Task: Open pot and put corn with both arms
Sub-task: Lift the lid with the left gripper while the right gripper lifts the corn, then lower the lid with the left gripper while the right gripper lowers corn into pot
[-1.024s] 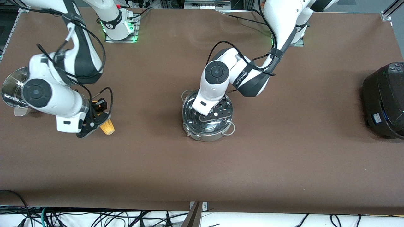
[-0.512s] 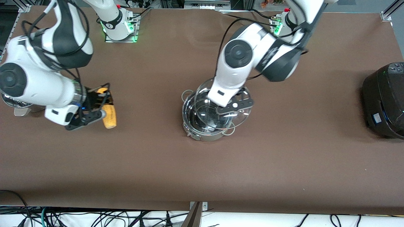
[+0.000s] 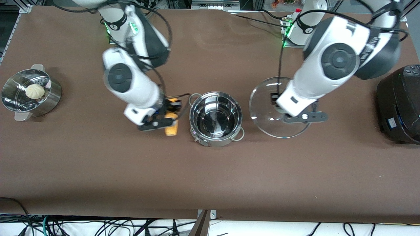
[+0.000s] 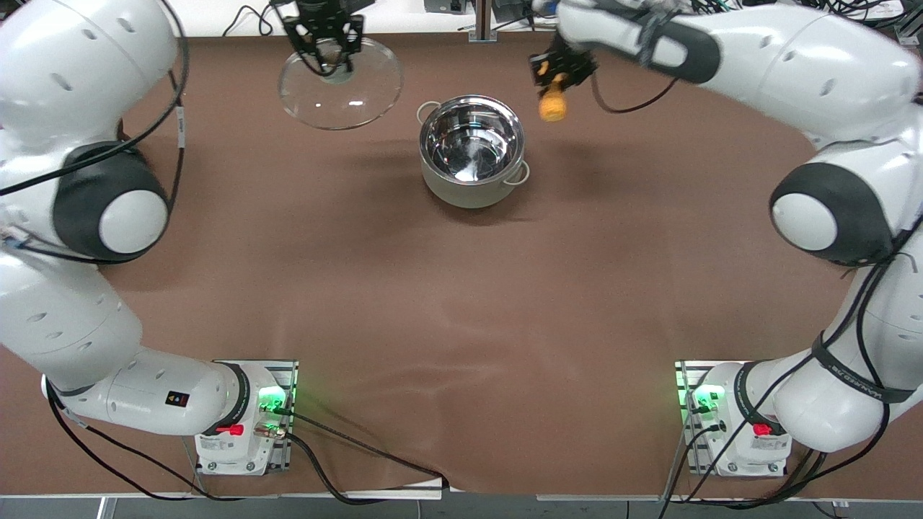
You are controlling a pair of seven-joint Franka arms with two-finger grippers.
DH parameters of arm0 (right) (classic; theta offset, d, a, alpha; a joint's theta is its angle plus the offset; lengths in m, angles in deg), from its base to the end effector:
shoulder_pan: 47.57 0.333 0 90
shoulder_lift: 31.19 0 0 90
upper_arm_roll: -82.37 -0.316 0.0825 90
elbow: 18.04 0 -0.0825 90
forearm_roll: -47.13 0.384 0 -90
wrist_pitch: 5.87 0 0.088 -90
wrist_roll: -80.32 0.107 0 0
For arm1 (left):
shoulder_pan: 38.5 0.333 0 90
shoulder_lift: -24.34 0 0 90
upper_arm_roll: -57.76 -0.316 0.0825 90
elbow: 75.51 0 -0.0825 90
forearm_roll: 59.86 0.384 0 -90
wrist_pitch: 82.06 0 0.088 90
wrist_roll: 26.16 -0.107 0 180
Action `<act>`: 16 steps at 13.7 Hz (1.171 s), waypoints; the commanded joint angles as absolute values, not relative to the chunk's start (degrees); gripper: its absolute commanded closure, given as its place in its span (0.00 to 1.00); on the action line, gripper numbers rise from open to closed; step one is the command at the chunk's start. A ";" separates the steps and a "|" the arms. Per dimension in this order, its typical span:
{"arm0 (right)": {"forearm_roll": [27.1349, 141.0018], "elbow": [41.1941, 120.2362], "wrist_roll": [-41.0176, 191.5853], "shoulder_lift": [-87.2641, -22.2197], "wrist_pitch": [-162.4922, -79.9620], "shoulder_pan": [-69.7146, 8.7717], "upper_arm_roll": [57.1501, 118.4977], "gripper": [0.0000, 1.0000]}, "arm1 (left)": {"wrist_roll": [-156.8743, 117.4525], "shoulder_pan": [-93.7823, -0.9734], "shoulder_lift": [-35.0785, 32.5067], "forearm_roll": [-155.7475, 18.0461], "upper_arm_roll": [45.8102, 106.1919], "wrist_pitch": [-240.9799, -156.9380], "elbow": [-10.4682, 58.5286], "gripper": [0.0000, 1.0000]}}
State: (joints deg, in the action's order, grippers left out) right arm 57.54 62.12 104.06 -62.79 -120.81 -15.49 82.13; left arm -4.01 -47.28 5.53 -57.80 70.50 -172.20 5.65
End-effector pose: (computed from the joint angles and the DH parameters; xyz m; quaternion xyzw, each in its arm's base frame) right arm 0.6006 0.3921 0.3922 -0.9953 -0.0383 0.0153 0.0875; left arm 0.6034 -0.2128 0.5040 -0.9965 -0.0068 0.0825 0.0137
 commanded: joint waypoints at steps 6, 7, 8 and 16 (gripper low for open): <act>58.65 60.79 122.93 -71.18 -133.14 -6.10 82.73 0.99 | -23.79 -32.62 17.59 -58.37 71.03 -204.46 45.76 1.00; 58.74 60.79 123.73 -71.96 -133.22 -5.74 82.73 0.99 | -23.88 -31.57 16.18 -58.28 71.03 -208.84 47.96 1.00; 58.65 60.79 123.99 -72.84 -133.40 -5.39 82.73 0.99 | -23.88 -30.86 14.68 -57.23 71.03 -212.71 49.72 1.00; 57.86 60.88 123.03 -77.07 -141.57 -3.80 82.90 0.45 | -23.88 -28.04 0.96 -57.05 70.51 -221.28 47.72 0.63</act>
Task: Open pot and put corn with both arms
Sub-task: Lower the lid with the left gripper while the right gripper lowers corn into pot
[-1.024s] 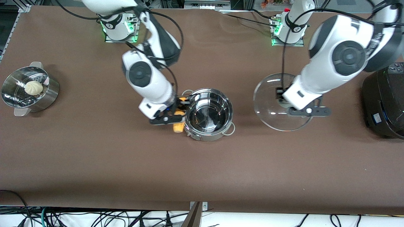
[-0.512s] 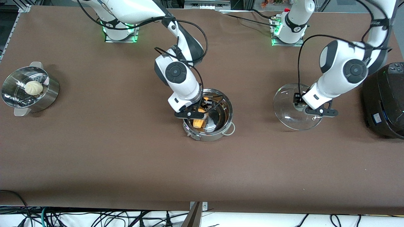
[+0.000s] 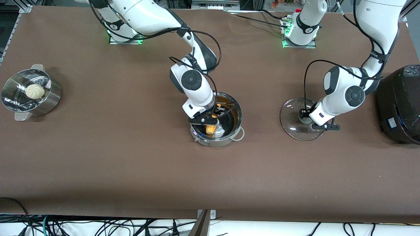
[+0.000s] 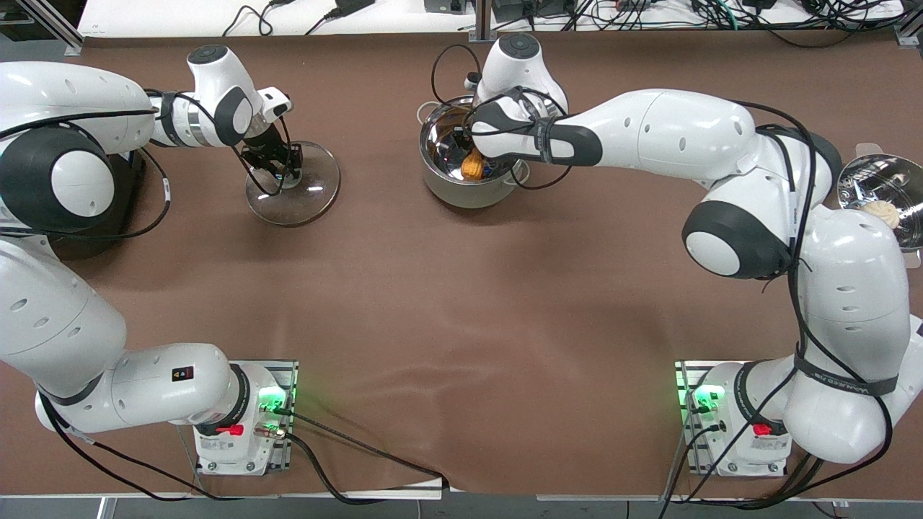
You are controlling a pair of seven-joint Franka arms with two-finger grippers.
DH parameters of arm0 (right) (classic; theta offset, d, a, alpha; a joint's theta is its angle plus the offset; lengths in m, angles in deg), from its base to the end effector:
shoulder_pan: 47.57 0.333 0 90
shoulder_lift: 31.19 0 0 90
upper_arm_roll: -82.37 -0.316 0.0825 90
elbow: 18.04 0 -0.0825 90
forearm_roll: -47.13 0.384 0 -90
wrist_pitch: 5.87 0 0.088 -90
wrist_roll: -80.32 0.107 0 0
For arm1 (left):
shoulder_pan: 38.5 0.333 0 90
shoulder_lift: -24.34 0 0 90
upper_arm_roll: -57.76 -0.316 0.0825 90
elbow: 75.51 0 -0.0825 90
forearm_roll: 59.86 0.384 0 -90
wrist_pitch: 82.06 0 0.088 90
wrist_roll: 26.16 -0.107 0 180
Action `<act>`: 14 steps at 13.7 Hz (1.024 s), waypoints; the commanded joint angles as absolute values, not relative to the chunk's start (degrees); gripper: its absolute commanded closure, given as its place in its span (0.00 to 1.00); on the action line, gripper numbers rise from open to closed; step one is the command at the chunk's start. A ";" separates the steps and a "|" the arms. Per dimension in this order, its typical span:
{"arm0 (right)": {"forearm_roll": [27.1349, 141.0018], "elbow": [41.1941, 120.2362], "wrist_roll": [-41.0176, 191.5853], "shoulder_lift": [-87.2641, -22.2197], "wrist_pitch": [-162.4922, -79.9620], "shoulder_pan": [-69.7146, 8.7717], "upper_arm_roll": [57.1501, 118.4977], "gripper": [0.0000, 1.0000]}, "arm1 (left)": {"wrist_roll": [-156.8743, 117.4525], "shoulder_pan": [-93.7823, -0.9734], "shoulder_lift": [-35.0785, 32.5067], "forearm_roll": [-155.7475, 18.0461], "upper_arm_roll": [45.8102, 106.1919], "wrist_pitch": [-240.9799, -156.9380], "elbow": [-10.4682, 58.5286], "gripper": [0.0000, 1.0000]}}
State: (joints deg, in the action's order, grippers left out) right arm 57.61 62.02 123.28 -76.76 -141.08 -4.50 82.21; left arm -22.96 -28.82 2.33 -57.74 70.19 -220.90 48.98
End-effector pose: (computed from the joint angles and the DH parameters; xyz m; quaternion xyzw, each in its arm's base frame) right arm 0.5439 0.5139 0.2480 -0.9924 0.0574 -0.0125 0.1083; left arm 0.5490 -0.0279 0.2075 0.9976 -0.0056 -0.0633 0.0262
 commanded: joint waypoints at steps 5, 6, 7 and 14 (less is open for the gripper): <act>56.89 60.80 122.94 -74.97 -139.30 -4.32 83.25 0.00 | -27.65 -25.14 7.61 -57.22 70.95 -216.98 47.01 0.00; 57.24 60.62 122.86 -74.79 -137.98 -4.94 83.69 0.00 | -27.57 -25.06 10.51 -57.31 70.95 -215.93 47.01 0.00; 57.50 59.92 122.77 -73.74 -136.49 -5.73 83.95 0.00 | -27.31 -25.06 13.76 -57.40 70.95 -213.05 46.58 0.00; 57.86 46.03 122.42 -72.24 -115.23 -14.51 83.86 0.00 | -26.16 -25.14 26.62 -58.01 71.21 -181.59 27.20 0.00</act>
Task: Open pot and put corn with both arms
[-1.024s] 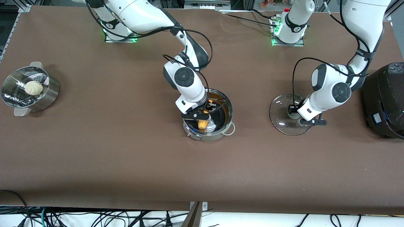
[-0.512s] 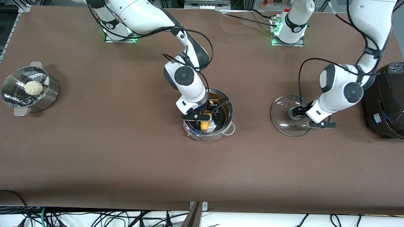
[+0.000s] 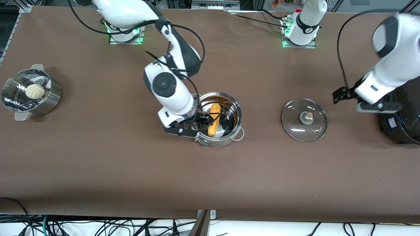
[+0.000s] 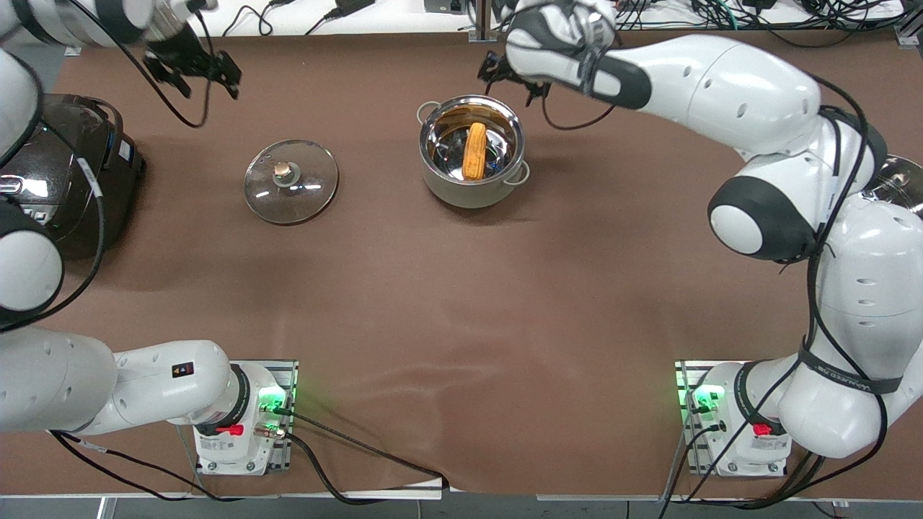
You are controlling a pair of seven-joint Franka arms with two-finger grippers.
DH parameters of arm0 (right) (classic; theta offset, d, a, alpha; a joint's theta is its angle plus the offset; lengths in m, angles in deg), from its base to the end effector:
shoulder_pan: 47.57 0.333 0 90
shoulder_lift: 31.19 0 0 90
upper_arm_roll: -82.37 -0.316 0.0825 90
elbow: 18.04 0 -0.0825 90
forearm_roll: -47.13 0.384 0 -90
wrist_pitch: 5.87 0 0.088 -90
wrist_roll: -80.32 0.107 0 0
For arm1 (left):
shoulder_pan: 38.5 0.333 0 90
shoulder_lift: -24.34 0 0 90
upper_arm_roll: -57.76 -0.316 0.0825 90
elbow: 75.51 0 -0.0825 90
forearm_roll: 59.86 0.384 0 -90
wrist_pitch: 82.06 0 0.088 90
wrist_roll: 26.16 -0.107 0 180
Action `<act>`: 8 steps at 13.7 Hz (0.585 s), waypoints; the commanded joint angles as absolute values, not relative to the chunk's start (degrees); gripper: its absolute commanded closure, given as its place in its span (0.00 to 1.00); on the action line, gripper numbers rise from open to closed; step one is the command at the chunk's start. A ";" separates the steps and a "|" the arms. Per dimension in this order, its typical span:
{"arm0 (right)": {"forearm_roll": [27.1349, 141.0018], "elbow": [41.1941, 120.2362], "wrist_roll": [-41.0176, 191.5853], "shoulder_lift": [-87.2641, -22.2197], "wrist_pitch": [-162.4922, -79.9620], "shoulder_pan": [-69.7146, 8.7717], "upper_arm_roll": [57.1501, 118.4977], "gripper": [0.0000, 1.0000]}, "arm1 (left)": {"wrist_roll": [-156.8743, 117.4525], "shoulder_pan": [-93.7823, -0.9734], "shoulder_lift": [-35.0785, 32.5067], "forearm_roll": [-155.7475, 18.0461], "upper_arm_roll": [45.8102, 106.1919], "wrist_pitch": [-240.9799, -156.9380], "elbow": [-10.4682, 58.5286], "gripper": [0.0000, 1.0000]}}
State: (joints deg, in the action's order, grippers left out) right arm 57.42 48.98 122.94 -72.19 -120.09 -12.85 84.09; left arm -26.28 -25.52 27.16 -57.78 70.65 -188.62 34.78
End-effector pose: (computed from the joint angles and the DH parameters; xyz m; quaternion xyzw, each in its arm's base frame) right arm 0.6274 0.4283 0.3810 -0.9895 0.1115 0.0027 0.0916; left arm 0.5444 0.0019 0.5071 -0.9997 0.0054 0.0086 0.0228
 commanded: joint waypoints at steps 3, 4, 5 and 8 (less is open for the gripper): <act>54.80 46.12 112.54 -67.06 -105.84 -16.89 86.31 0.00 | -26.25 -25.58 25.83 -57.66 71.47 -175.23 17.59 0.00; 52.95 46.20 106.74 -65.48 -101.97 -16.90 88.59 0.00 | -26.25 -25.67 25.83 -57.92 71.47 -175.14 17.31 0.00; 51.20 46.38 100.42 -63.99 -97.93 -16.90 90.88 0.00 | -26.42 -25.67 25.74 -58.01 71.39 -175.14 17.22 0.00; 50.56 46.73 85.27 -61.43 -90.35 -16.98 99.66 0.00 | -26.42 -25.76 25.65 -58.10 71.39 -175.14 17.13 0.00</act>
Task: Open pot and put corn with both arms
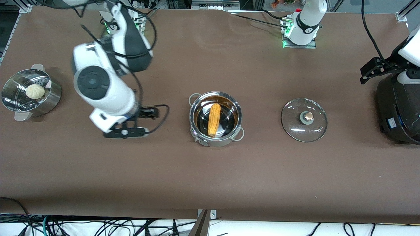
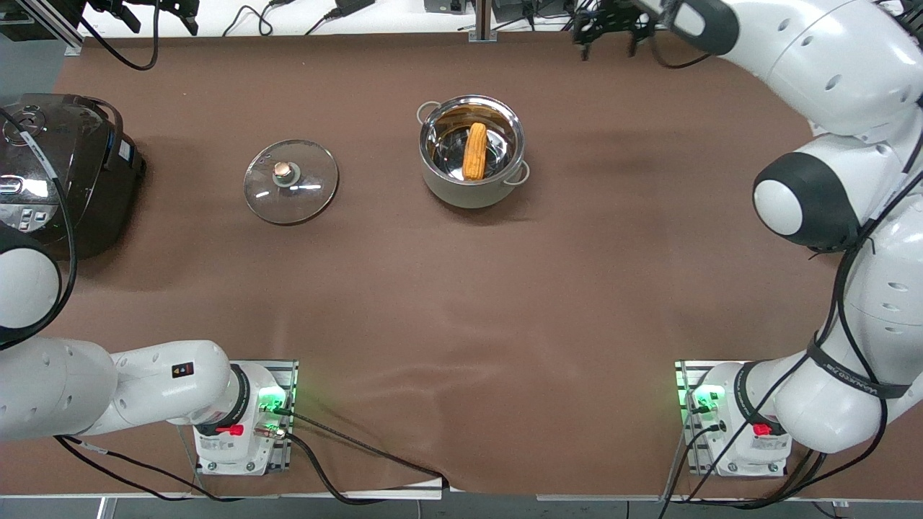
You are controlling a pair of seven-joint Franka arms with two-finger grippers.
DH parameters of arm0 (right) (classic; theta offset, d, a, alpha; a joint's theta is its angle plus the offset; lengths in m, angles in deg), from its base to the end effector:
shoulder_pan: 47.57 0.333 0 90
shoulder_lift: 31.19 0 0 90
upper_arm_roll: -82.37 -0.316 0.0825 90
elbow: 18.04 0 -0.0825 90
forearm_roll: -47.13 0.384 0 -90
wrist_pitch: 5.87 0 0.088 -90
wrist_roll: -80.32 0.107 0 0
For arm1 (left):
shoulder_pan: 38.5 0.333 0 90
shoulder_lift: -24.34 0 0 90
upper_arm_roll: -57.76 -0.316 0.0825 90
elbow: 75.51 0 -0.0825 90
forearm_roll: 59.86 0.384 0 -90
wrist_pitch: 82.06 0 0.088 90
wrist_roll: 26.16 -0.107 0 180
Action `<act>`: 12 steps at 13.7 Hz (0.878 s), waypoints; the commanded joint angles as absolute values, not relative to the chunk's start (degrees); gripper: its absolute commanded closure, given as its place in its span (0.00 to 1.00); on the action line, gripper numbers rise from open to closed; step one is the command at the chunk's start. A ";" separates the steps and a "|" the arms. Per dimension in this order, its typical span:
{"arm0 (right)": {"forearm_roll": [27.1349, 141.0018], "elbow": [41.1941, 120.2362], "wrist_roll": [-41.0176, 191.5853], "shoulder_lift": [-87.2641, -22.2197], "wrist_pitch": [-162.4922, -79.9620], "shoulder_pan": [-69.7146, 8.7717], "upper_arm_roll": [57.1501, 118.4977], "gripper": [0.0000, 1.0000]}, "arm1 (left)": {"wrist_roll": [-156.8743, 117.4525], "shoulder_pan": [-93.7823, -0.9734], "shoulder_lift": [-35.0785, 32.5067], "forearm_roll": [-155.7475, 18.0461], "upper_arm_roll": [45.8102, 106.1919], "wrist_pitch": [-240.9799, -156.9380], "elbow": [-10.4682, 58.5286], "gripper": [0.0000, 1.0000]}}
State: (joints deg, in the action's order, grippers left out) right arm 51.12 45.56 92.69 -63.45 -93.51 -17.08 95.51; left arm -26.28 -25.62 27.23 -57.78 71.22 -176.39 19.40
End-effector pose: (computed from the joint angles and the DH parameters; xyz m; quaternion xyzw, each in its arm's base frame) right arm 0.6507 0.2563 0.4871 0.9960 0.0556 -0.0560 0.0428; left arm 0.5457 -0.0051 0.6176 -0.9995 0.0071 -0.0195 0.0239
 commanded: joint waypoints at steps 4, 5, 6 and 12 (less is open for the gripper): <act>51.44 52.67 81.46 -54.44 -89.89 -22.05 103.74 0.00 | -26.95 -26.54 25.48 -58.19 70.95 -174.78 17.22 0.00; 51.44 57.41 81.37 -49.43 -91.46 -26.26 100.34 0.00 | -26.95 -29.51 25.48 -58.01 68.86 -174.87 17.31 0.00; 50.92 59.72 81.37 -46.25 -92.00 -30.91 95.52 0.00 | -26.95 -33.71 25.65 -58.01 64.23 -174.96 17.31 0.00; 49.43 75.55 81.81 -32.78 -95.95 -48.00 83.80 0.00 | -26.78 -36.48 25.92 -57.92 61.63 -174.87 16.87 0.00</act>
